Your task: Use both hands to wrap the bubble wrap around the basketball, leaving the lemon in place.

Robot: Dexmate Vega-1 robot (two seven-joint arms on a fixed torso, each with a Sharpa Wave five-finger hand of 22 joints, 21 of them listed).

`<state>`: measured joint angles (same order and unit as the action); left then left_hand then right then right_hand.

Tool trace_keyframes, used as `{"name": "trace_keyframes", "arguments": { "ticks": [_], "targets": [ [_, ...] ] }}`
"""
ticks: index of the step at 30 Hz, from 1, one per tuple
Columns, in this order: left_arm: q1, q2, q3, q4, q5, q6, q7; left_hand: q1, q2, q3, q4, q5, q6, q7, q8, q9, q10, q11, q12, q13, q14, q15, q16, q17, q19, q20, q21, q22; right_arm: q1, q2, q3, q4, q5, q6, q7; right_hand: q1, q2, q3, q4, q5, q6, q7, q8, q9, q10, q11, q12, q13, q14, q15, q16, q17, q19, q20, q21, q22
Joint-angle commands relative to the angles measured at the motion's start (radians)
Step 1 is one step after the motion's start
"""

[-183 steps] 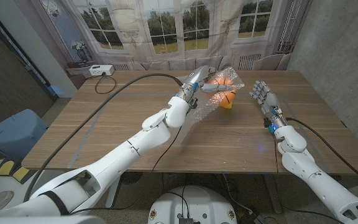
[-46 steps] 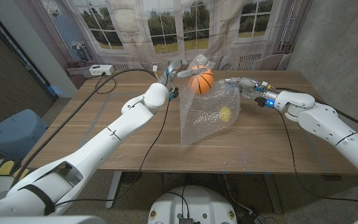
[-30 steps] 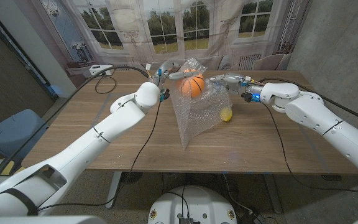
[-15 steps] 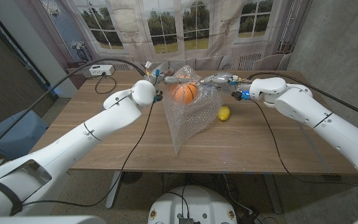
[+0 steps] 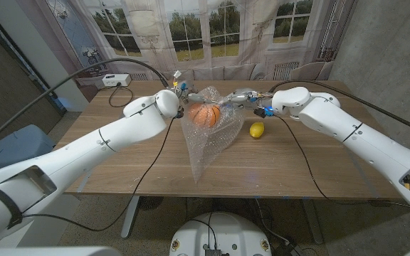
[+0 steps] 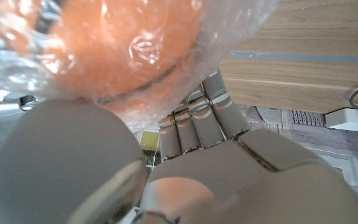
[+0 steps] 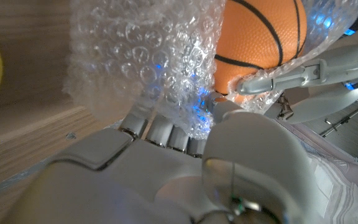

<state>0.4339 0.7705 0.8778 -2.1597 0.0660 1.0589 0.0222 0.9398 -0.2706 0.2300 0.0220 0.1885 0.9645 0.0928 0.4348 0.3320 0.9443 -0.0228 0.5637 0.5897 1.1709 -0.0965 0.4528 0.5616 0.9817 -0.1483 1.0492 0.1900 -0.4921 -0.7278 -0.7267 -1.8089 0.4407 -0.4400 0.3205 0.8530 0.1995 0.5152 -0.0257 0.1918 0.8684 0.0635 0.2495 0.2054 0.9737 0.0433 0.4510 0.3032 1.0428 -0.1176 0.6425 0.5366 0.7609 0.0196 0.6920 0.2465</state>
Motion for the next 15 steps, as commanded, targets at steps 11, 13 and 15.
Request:
{"name": "trace_keyframes", "arguments": {
  "ticks": [11,13,15],
  "targets": [
    [-0.278,0.010,0.365,0.120,0.133,0.055,-0.255,0.342,0.335,0.198,-0.186,0.006,0.012,-0.004,-0.008,0.002,0.077,-0.073,-0.007,0.009,0.136,-0.133,-0.006,0.001,-0.015,-0.035,0.016,0.000,0.038,0.103,-0.104,0.089,-0.188,0.078,0.000,0.015,-0.003,0.008,0.007,0.003,0.009,0.000,-0.002,0.003,0.039,0.037,-0.006,-0.003,-0.009,-0.001,-0.007,-0.004,-0.008,-0.001,0.017,0.001],
    [-0.305,0.011,0.409,0.121,0.176,0.052,-0.279,0.341,0.335,0.198,-0.186,0.006,0.012,-0.005,-0.010,0.002,0.079,-0.079,-0.008,0.007,0.136,-0.133,-0.006,0.002,-0.019,-0.036,0.017,0.000,0.037,0.106,-0.105,0.090,-0.197,0.079,-0.003,0.016,-0.003,0.009,0.007,0.002,0.010,-0.002,-0.003,0.003,0.036,0.036,-0.008,-0.003,-0.014,0.000,-0.011,-0.006,-0.011,-0.001,0.019,0.001],
    [-0.331,0.009,0.450,0.123,0.219,0.049,-0.305,0.340,0.334,0.199,-0.186,0.005,0.012,-0.010,-0.012,0.001,0.082,-0.077,-0.012,0.002,0.135,-0.133,-0.008,0.002,-0.022,-0.035,0.018,-0.001,0.036,0.112,-0.104,0.095,-0.200,0.080,-0.003,0.016,-0.004,0.009,0.010,0.002,0.009,-0.005,-0.003,0.003,0.027,0.038,-0.014,-0.005,-0.025,0.004,-0.019,-0.010,-0.019,0.002,0.021,0.000]
  ]
}}
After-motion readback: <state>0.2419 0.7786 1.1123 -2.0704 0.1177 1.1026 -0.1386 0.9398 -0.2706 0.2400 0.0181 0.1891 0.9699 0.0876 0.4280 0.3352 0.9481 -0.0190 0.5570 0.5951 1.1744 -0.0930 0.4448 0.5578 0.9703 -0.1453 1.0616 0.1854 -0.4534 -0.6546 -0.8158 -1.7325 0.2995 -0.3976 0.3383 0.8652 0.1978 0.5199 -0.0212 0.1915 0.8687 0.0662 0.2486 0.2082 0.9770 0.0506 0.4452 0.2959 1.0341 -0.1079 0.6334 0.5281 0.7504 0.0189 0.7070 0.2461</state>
